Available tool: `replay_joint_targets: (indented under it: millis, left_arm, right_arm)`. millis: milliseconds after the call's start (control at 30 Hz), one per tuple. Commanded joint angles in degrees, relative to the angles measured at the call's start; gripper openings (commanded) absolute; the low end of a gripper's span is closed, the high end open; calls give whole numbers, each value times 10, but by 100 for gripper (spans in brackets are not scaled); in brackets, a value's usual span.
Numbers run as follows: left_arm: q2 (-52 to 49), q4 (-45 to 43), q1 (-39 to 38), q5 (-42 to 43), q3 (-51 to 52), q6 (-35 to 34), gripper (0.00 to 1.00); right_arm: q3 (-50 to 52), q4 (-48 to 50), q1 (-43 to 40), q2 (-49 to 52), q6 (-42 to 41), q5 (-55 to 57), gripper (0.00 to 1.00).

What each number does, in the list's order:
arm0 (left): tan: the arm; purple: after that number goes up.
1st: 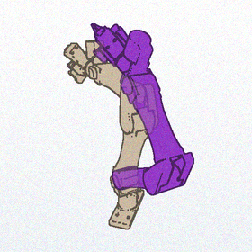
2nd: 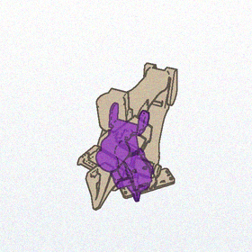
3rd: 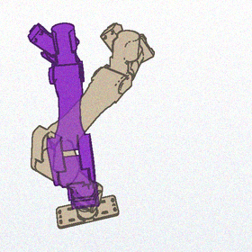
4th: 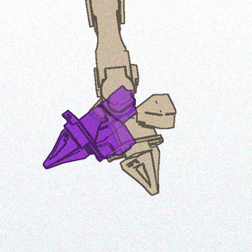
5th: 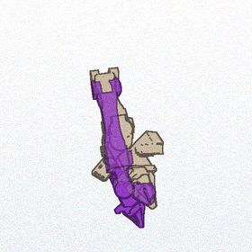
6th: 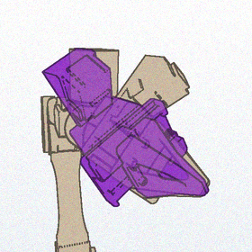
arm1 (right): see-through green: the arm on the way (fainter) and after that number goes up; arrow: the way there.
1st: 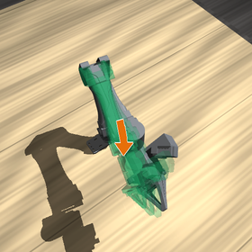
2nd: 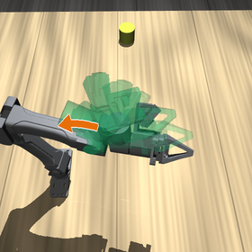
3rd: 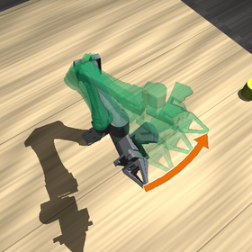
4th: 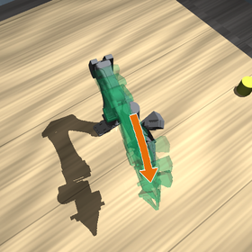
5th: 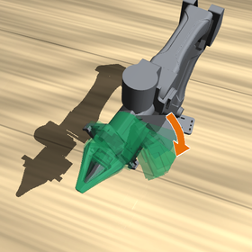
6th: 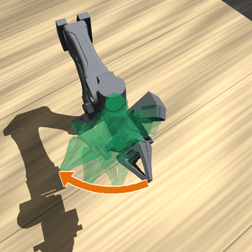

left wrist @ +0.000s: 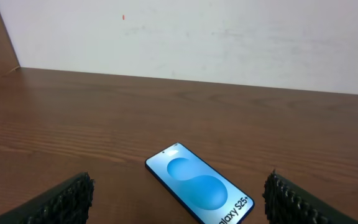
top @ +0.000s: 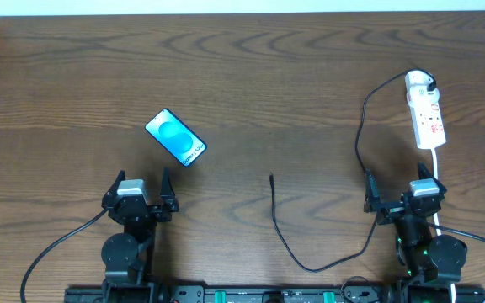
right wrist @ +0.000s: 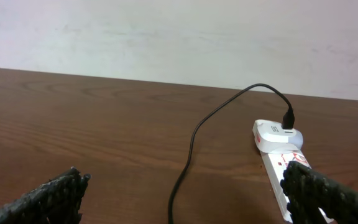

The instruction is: Plug charger to phone and switch on socket

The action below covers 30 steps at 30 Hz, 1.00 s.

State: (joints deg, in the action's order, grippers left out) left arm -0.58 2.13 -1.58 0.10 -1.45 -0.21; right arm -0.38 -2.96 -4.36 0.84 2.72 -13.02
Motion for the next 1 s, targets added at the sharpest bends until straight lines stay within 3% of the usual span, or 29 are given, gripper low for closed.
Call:
replay_joint_targets:
  millis: [0,500,967]
  left_arm:
    - [3,19,3,-5,12,-10,87]
    - [-10,23,3,-5,-24,-50,87]
    - [-191,51,3,9,-176,-50,87]
  right_arm:
    - [1,-3,2,-5,5,7,99]
    - [1,-3,2,-5,5,7,99]
    - [1,-3,2,-5,5,7,99]
